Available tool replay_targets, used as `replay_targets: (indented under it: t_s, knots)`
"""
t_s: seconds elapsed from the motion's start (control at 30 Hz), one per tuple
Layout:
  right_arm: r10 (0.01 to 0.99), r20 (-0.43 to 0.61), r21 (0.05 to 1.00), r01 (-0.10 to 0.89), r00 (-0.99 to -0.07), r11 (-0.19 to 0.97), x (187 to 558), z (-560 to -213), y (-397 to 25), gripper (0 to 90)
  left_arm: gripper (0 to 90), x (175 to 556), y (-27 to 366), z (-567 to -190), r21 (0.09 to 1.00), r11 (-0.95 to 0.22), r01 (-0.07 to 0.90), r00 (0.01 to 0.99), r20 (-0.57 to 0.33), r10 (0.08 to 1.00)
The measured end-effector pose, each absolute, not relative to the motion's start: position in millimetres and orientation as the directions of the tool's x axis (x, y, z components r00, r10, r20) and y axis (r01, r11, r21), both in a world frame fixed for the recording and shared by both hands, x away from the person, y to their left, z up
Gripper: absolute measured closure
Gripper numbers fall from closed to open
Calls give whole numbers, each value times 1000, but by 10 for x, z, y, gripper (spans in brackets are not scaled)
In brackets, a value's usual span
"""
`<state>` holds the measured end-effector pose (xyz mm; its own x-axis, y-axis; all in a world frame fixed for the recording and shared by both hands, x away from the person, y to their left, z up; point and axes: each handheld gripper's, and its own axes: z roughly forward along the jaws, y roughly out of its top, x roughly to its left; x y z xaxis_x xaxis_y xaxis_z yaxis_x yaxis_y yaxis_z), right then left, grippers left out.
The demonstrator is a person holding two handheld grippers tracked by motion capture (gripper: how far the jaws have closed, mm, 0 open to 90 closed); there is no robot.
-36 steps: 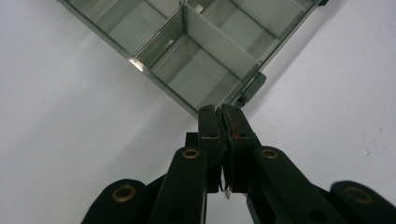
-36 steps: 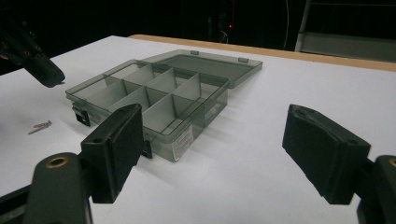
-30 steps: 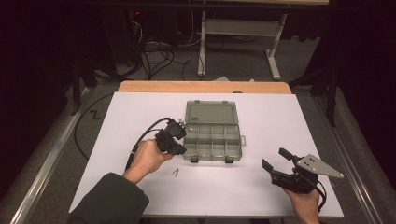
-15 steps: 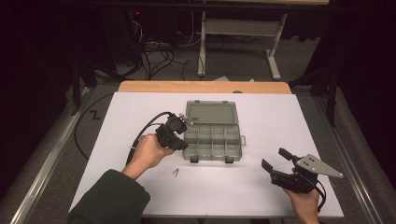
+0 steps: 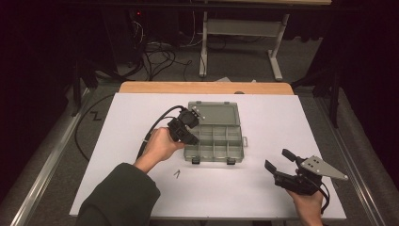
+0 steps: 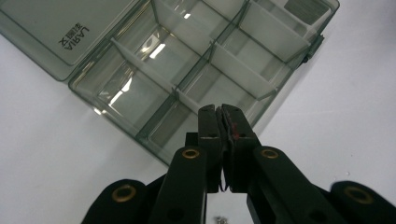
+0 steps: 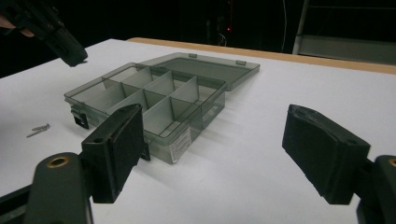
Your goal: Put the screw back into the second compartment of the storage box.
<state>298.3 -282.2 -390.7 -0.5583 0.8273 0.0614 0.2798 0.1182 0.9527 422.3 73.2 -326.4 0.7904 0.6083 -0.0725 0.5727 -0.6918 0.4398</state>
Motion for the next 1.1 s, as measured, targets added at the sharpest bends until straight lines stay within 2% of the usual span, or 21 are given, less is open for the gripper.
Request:
replay_targets:
  t_s: [0.57,1.1]
  knots:
    - [824,64,954,276,-563,115,2980,-3902,-2831,226,871,4470,446,-3321,433,-678,594,774,-81,628]
    - [824,60,956,269,-563,114,2978,-3898,-2835,226,871,4672,384,-3508,435,-638,635,738,-97,668]
